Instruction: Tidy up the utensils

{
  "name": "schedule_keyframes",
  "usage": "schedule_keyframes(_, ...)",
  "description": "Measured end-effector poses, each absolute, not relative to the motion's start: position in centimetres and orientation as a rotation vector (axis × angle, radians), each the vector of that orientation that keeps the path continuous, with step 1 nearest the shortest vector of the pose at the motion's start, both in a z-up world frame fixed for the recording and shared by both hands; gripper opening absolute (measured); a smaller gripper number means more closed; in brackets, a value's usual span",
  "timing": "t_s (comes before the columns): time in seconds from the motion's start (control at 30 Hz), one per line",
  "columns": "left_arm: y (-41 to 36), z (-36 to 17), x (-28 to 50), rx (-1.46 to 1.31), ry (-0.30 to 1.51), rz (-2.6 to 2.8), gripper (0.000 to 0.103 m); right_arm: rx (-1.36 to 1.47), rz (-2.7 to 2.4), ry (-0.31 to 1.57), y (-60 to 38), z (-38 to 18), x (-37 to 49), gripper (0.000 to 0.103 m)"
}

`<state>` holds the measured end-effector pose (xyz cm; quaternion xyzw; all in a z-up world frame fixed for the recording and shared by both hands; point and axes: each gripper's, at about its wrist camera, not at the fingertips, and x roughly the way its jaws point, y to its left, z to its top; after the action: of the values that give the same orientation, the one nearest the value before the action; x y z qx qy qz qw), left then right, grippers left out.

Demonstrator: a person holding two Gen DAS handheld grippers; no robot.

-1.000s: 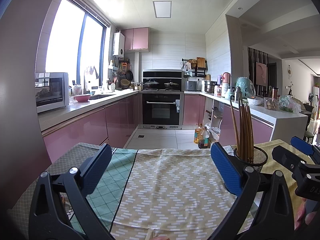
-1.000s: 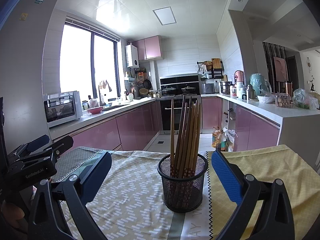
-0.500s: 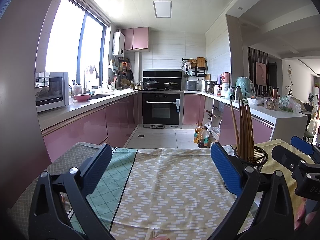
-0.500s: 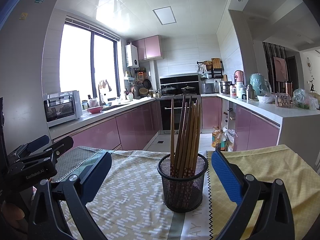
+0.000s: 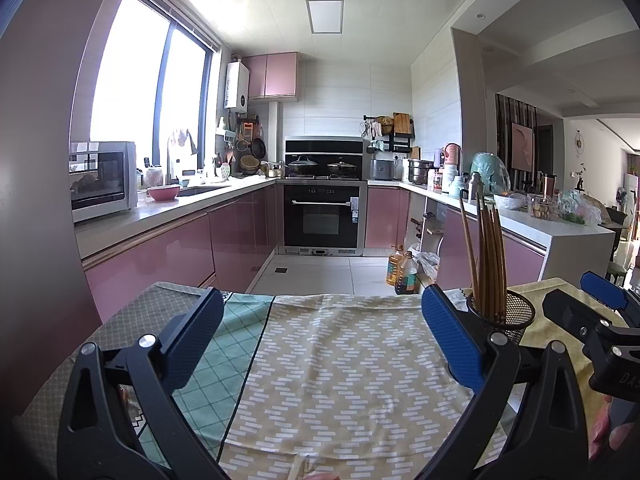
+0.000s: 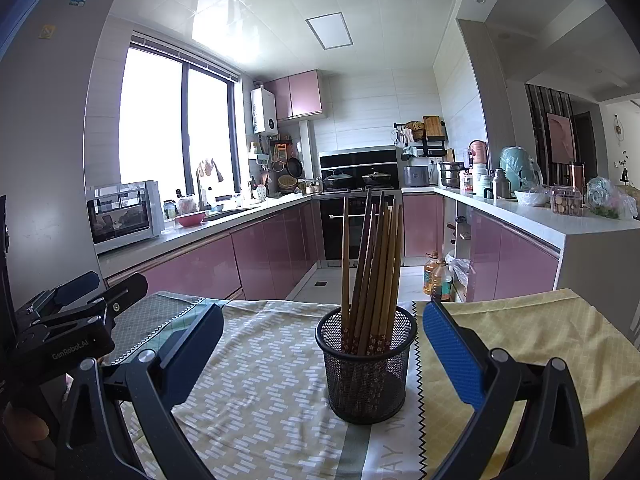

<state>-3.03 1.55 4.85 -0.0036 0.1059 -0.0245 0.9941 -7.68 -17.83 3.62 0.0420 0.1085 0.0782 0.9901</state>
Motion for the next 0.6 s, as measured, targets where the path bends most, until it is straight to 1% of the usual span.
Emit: schedule_keyframes(0.6,1.42,4.72,-3.06,-0.006,0.212,-0.046,0.098,0.086,0.153,0.218,-17.95,3.55,-7.76,0.096)
